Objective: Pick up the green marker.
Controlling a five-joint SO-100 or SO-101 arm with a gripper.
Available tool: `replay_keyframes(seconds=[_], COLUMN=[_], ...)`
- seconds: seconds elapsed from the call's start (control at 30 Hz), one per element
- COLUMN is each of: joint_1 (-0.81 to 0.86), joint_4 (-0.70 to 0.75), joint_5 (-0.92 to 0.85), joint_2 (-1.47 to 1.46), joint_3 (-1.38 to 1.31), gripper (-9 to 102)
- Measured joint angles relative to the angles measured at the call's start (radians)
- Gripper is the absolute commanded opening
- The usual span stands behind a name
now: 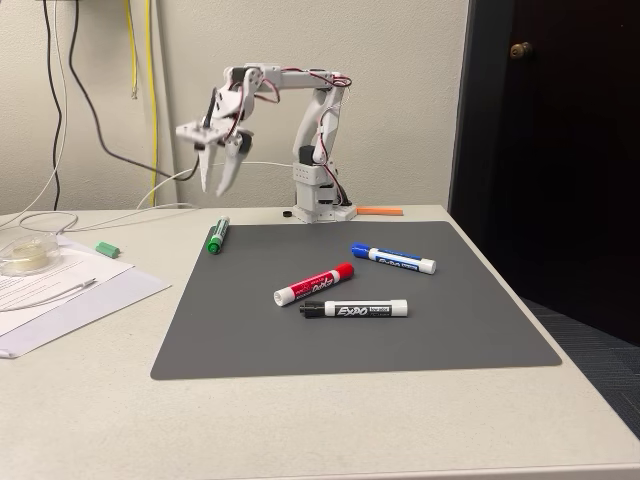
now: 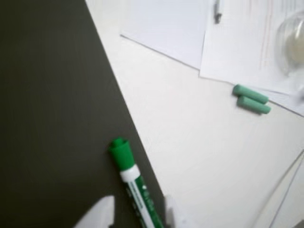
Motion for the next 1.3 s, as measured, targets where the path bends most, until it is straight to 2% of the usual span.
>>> replay_keyframes(seconds=[0.3, 0.53, 0.63, 0.93, 1.3], joint_1=[0.048, 0.074, 0.097, 0.161, 0.183], joint_4=[-0.098, -0.255, -0.313, -0.345, -0.394], joint_5=[-0.098, -0.181, -0.227, -0.347, -0.385], joint_2=[0.006, 0.029, 0.029, 0.005, -0.123], joint_3=[0.156, 0.305, 0.328, 0.327, 0.318], gripper=[24, 34, 35, 37, 38])
